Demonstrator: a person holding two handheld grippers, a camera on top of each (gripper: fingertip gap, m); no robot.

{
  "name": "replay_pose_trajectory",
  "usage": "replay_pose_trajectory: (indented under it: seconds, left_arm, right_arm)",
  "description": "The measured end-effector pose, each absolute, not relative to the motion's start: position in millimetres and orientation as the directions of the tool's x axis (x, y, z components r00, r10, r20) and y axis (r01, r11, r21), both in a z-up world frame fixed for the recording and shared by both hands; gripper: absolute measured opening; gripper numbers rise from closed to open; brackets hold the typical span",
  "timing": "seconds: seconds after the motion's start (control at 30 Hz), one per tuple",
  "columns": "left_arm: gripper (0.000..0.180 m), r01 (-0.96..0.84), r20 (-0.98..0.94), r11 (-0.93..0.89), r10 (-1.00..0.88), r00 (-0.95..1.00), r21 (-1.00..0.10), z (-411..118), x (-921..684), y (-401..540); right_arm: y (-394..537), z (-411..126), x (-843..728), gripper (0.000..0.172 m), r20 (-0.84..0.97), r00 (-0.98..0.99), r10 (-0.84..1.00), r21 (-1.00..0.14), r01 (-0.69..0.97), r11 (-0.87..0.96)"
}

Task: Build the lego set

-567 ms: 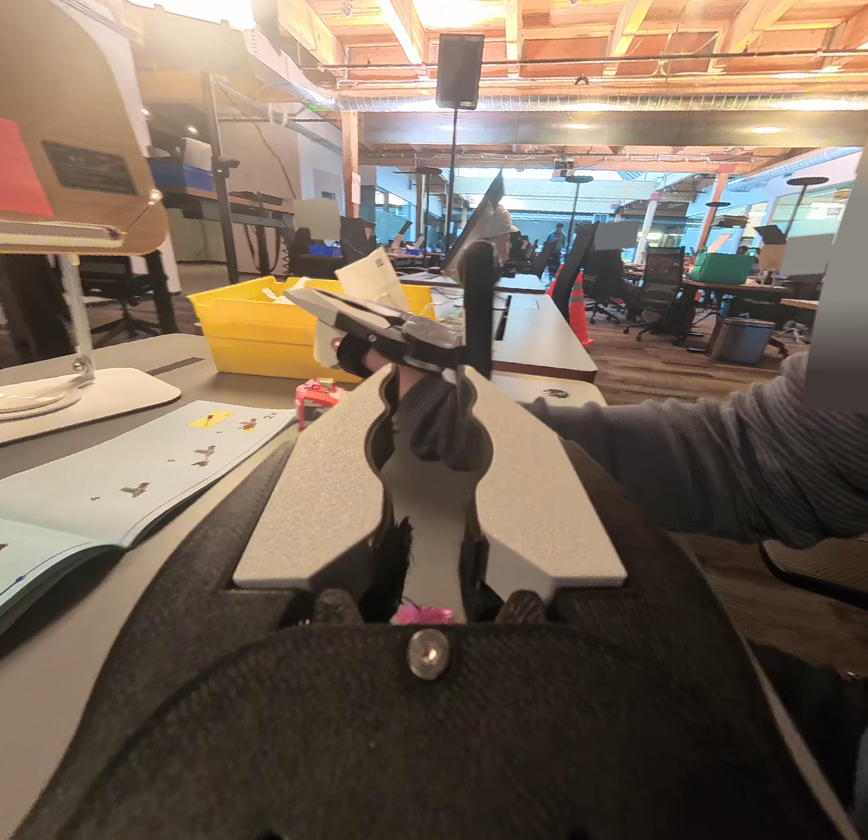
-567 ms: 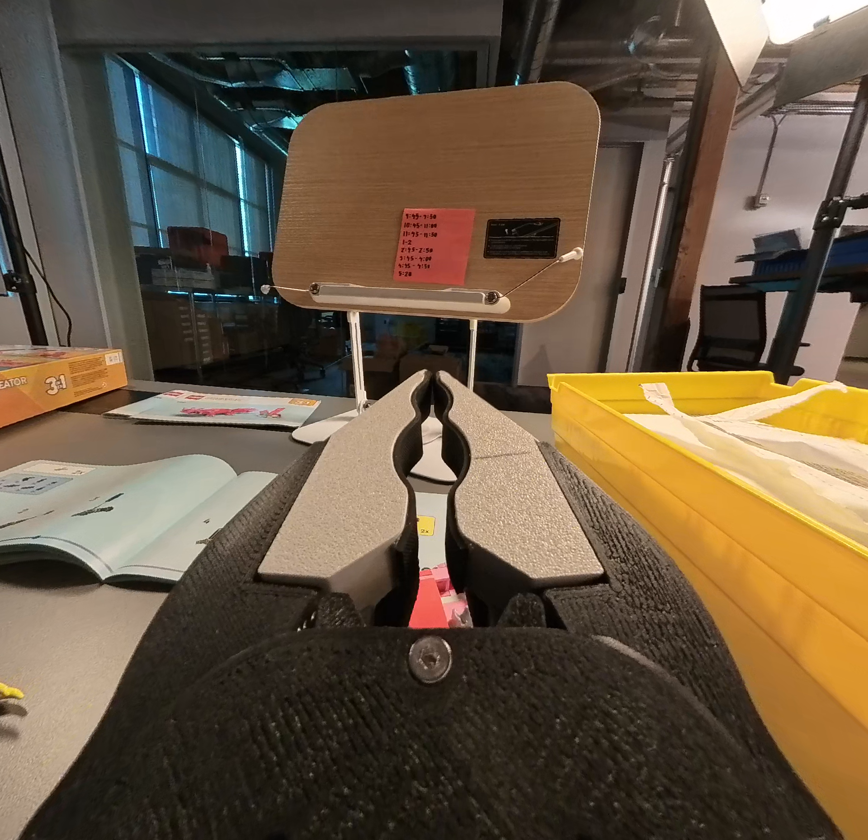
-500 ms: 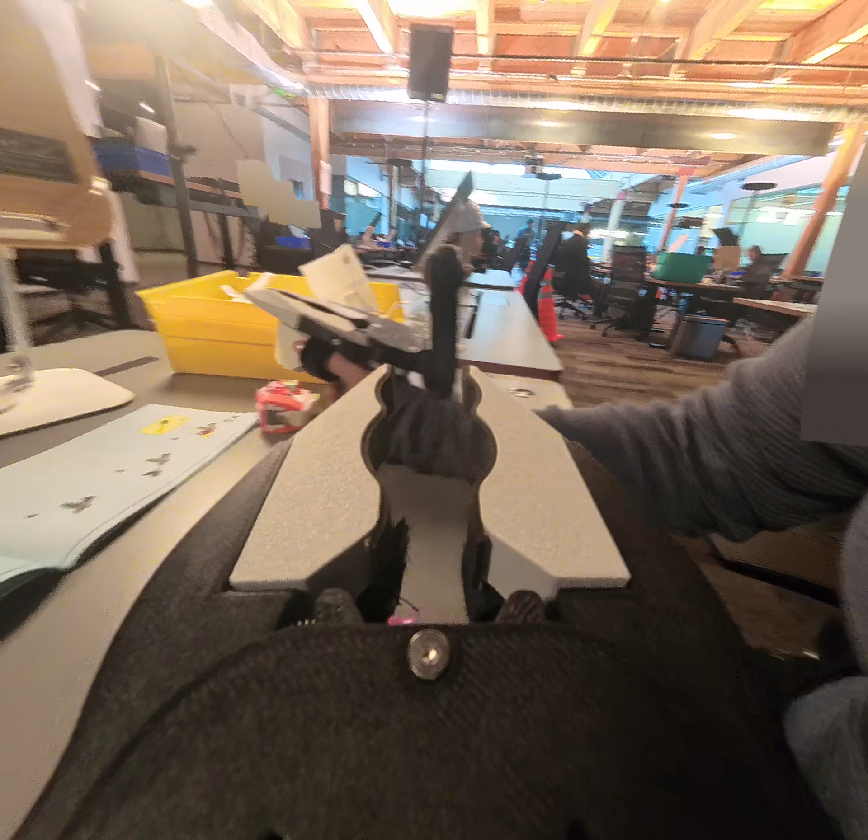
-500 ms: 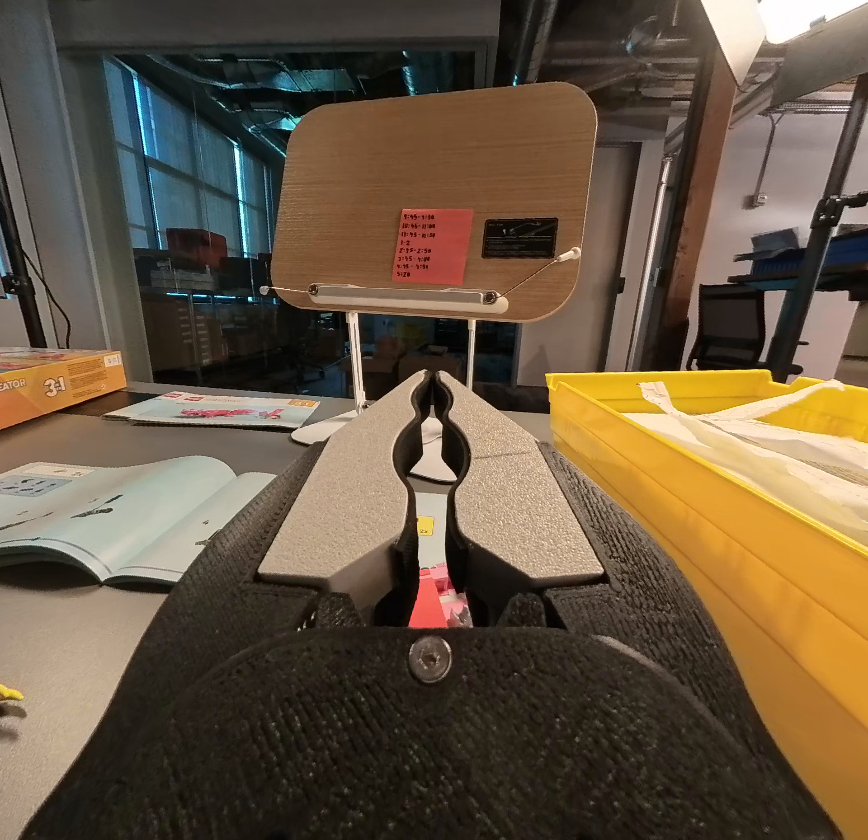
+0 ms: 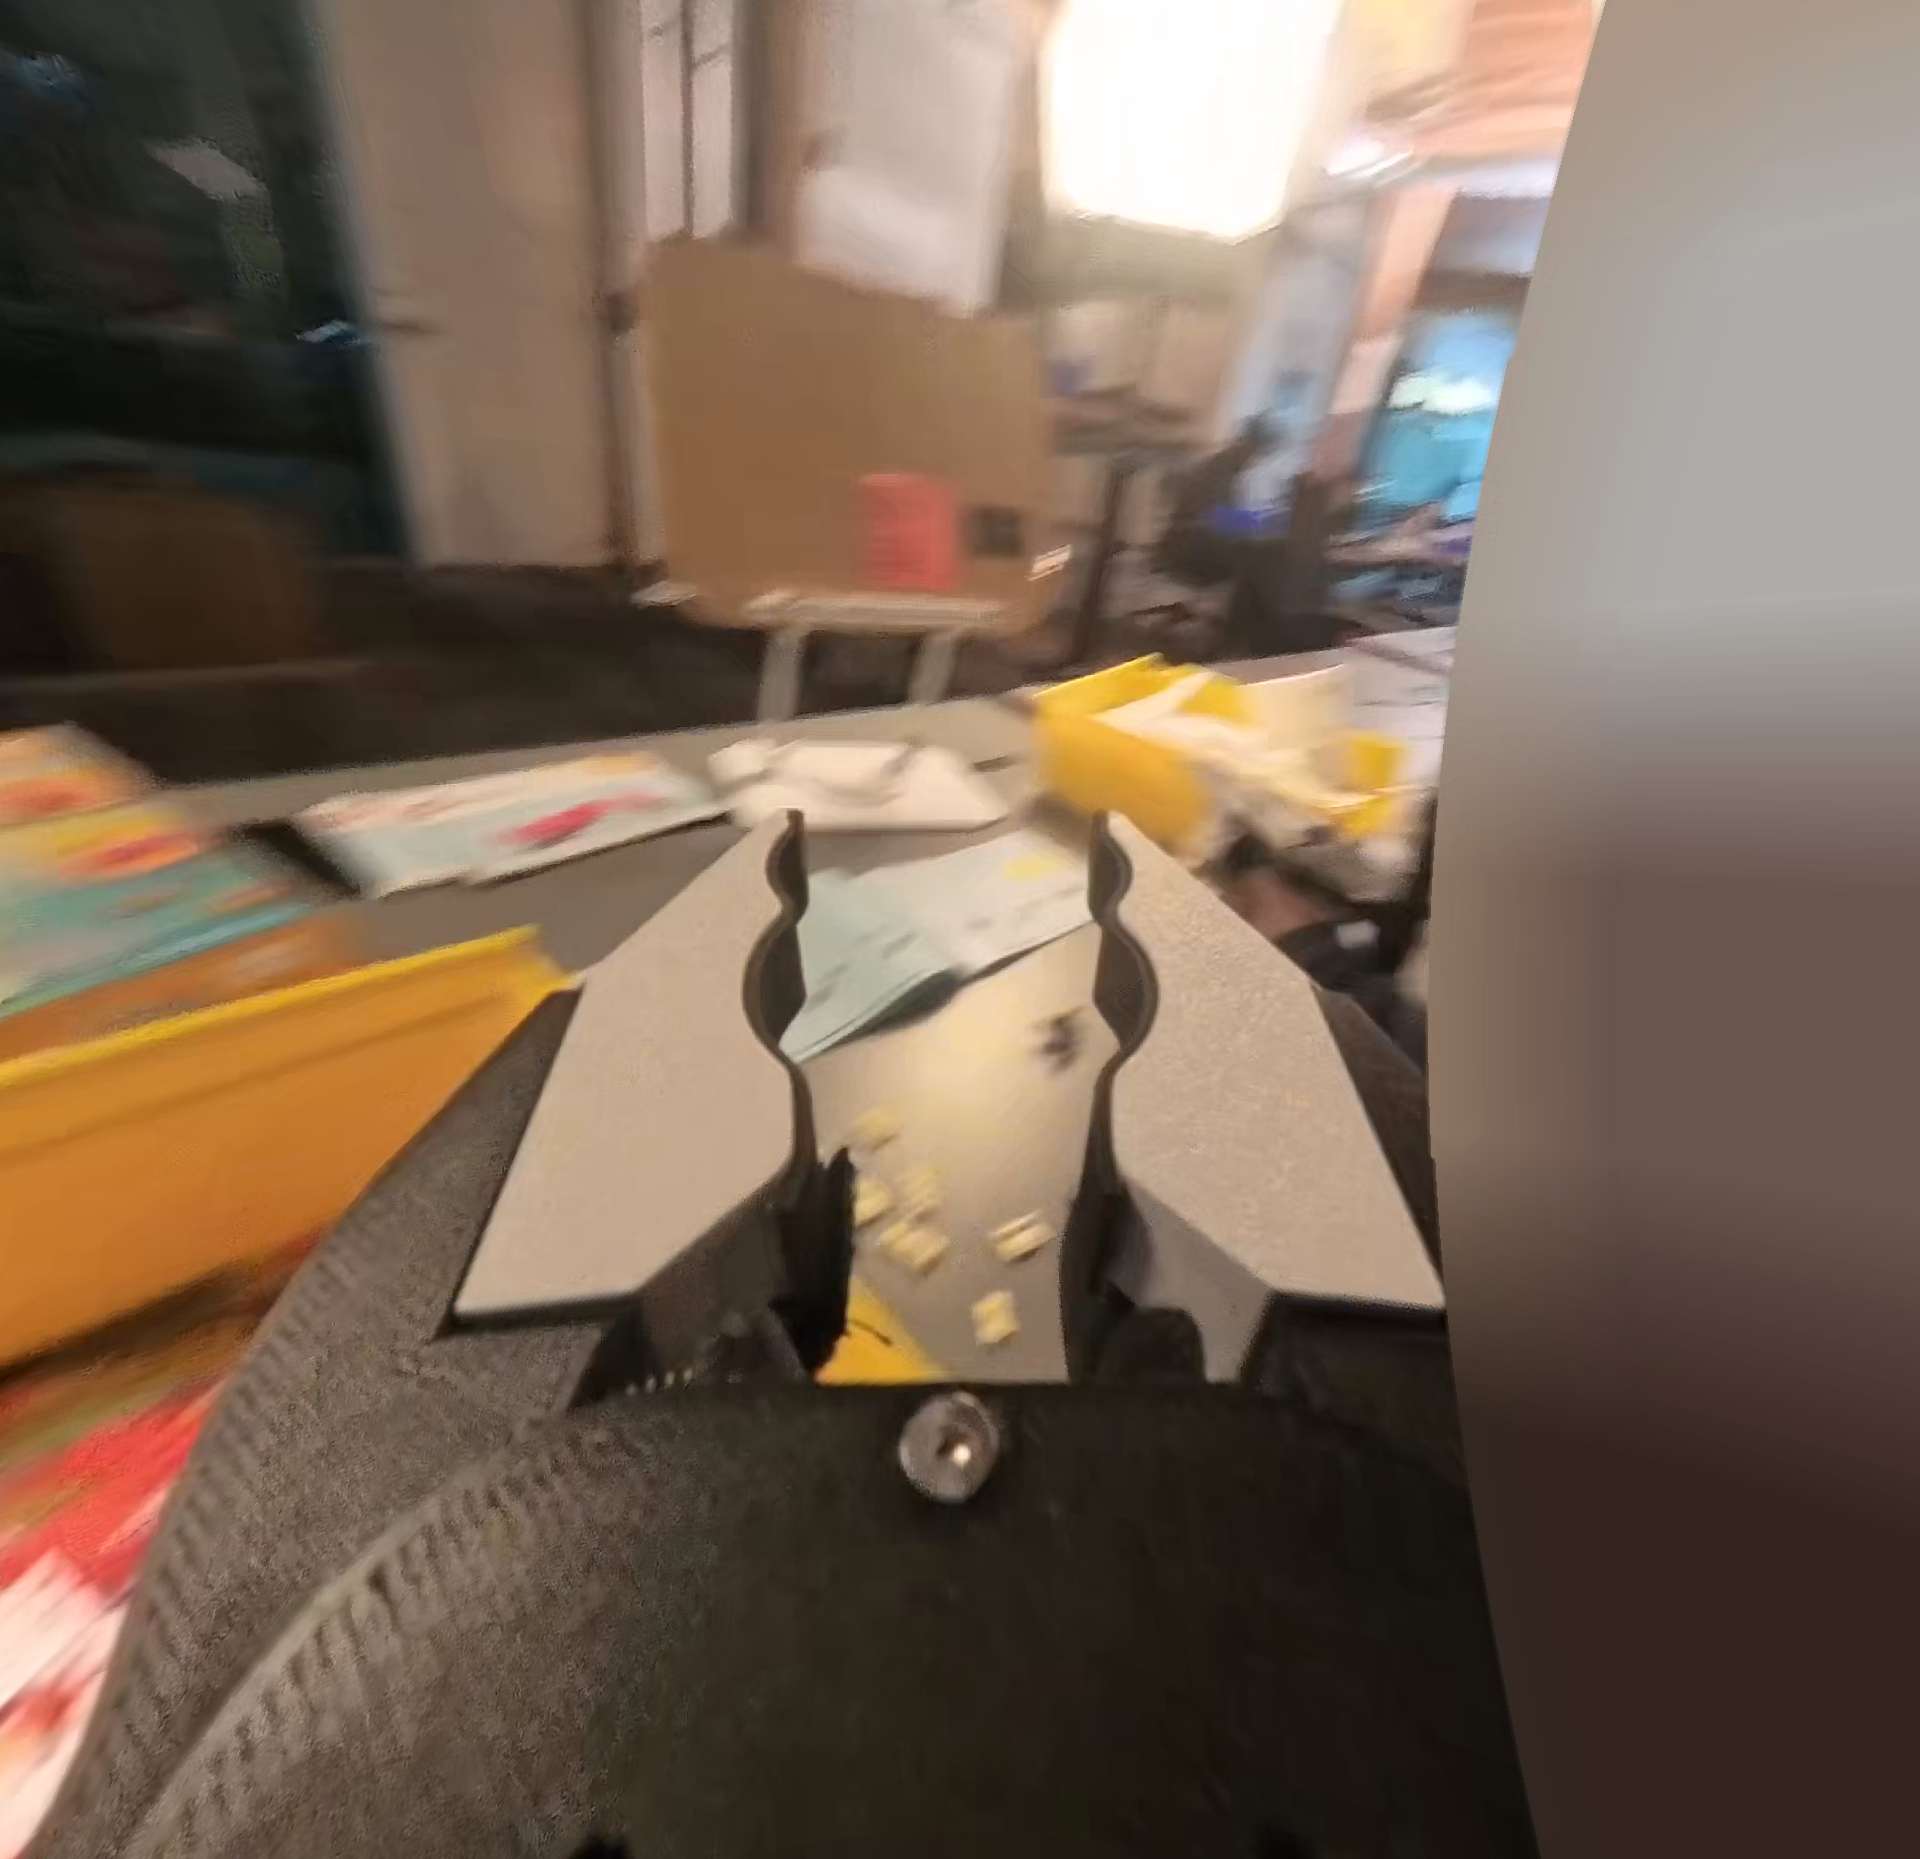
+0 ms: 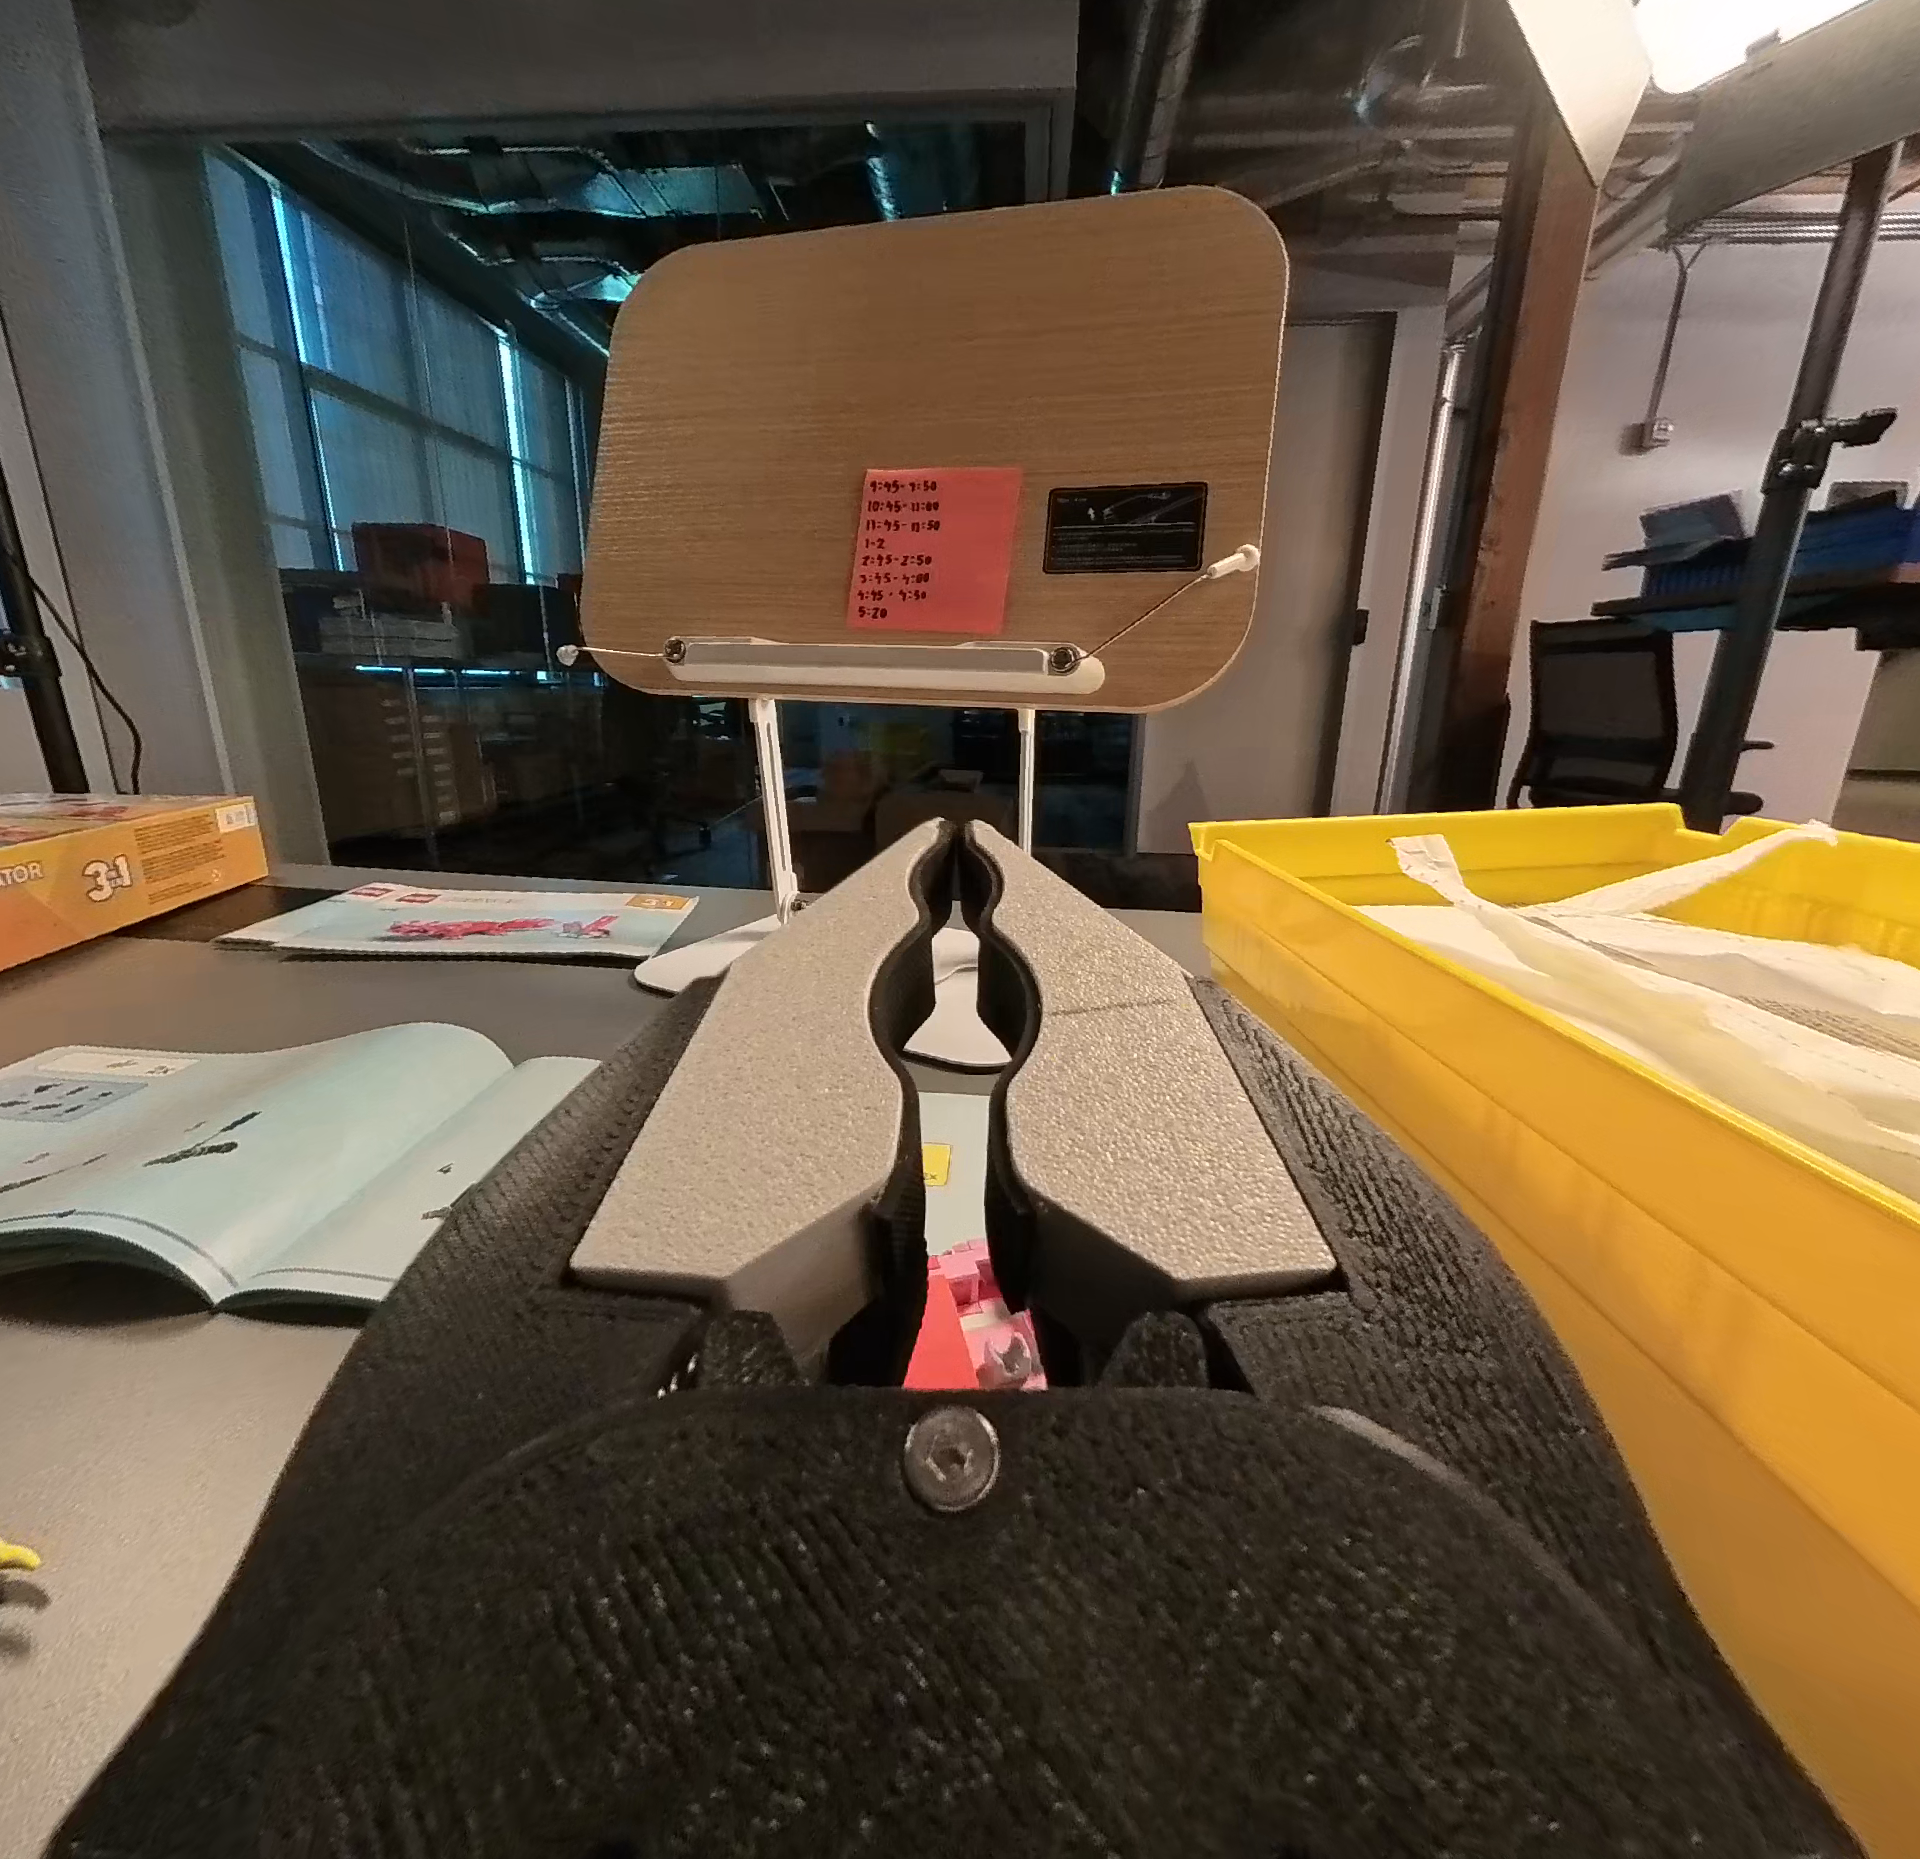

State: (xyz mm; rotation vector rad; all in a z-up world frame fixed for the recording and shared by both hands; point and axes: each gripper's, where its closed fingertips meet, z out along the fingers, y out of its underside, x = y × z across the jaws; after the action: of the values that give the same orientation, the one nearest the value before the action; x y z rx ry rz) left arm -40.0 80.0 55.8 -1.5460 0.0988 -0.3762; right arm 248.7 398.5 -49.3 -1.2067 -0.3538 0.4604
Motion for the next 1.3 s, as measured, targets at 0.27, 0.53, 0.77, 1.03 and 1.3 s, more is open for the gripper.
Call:
replay_pose_trajectory:
  seconds: [0.27, 0.53, 0.77, 1.03, 1.3]
  left_arm:
    - [0.011, 0.105, 0.264, -0.644, -0.156, 0.952, -0.758, -92.7, -117.4, 88.7]
    - [0.005, -0.145, 0.22, -0.848, -0.291, 0.931, -0.509, -149.5, -121.2, 97.0]
    - [0.01, -0.28, 0.208, -0.866, -0.39, 0.897, -0.415, -170.6, -114.1, 99.1]
    - [0.015, -0.277, 0.158, -0.84, -0.387, 0.908, -0.466, -173.0, -112.0, 115.4]
    - [0.0, -0.319, -0.105, -0.852, -0.304, 0.947, -0.415, -171.2, -156.7, 117.1]
  right_arm:
    - [397.7, -50.0, 244.6, 0.0, 0.064, 0.864, 0.5, -0.949, -0.102, 0.299]
    - [398.1, -50.9, 242.0, 0.0, 0.096, 0.868, 0.487, -0.95, -0.067, 0.306]
    - [398.1, -51.0, 241.5, 0.0, 0.102, 0.868, 0.486, -0.95, -0.061, 0.308]
    - [397.6, -51.1, 240.3, 0.0, 0.111, 0.865, 0.489, -0.949, -0.054, 0.311]
    - [397.6, -50.6, 241.4, 0.0, 0.102, 0.865, 0.491, -0.949, -0.063, 0.31]
